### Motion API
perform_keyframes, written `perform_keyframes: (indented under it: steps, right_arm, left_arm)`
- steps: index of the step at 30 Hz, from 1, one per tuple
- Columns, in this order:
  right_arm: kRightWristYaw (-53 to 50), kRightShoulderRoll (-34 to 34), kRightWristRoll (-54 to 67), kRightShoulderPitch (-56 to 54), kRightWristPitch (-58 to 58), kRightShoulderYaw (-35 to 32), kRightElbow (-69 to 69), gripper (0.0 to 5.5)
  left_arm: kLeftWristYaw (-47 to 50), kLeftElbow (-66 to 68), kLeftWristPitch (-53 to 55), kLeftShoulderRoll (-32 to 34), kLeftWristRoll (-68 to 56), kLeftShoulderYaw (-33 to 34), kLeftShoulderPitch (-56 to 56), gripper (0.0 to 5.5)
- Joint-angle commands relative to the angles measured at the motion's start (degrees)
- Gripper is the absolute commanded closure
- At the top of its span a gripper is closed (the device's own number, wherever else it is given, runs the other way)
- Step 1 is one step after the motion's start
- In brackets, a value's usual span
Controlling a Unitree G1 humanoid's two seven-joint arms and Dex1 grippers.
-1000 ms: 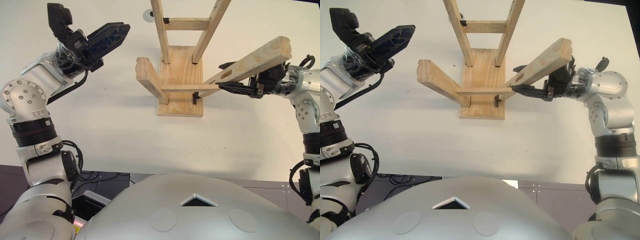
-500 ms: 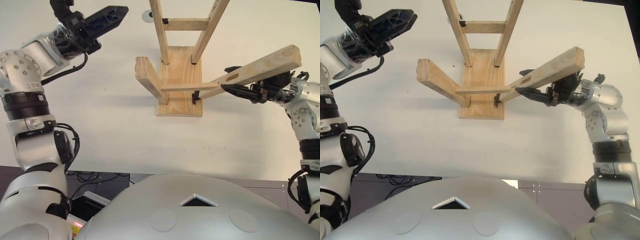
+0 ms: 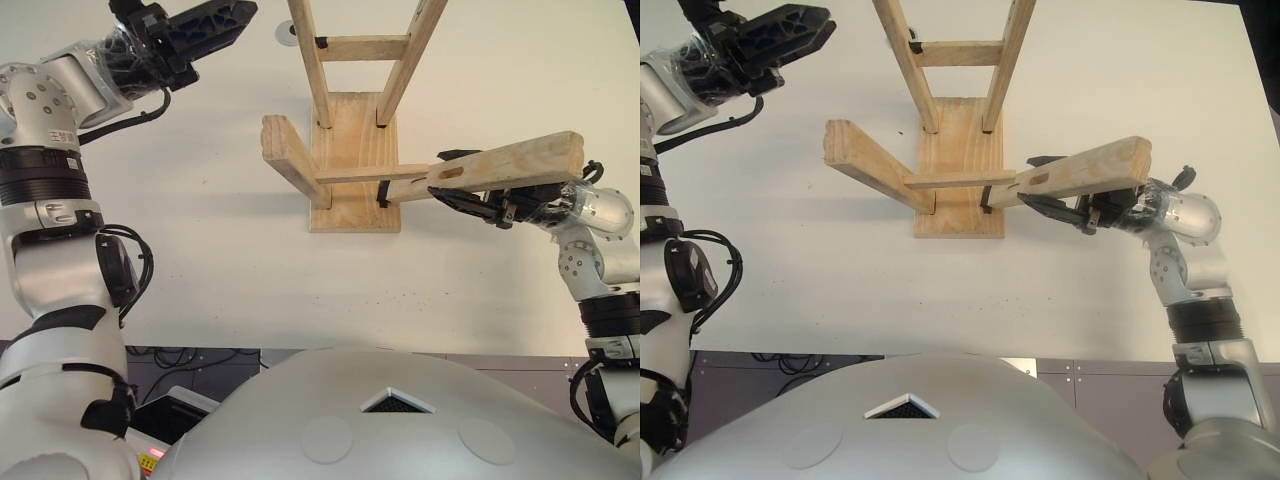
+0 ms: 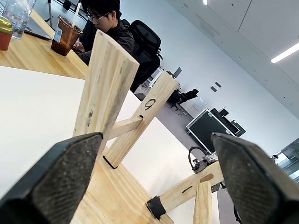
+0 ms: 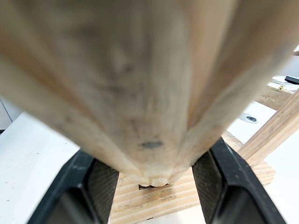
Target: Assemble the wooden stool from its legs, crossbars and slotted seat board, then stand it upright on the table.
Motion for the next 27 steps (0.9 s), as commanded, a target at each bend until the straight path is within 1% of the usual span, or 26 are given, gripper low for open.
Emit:
perform_keyframes:
  steps: [1, 4, 12, 20, 27]
  right_arm:
    - [7.0, -8.0, -15.1, 4.9, 14.6, 11.9, 6.4, 3.47]
    - [9.8, -9.7, -13.0, 2.5, 17.5, 12.7, 6.3, 3.47]
    - [11.0, -8.5, -14.0, -4.4, 20.2, 14.9, 9.1, 3.47]
    - [11.9, -10.4, -13.9, -6.7, 18.9, 15.7, 1.0, 3.47]
    - [11.7, -9.6, -15.5, -9.4, 18.6, 15.5, -1.2, 3.47]
  left_arm:
    - [0.9, -2.2, -0.1, -0.2, 1.0, 1.9, 0.5, 1.20]
    - [2.3, -4.1, -0.5, -1.2, 0.3, 3.3, 3.1, 1.20]
    - [6.0, -10.3, -0.2, -4.1, -0.8, 6.7, 9.1, 1.20]
    - [9.9, -16.2, 0.2, -7.5, -2.2, 9.5, 14.8, 1.20]
    - [12.2, -20.2, 0.7, -9.1, -3.7, 10.2, 17.0, 1.20]
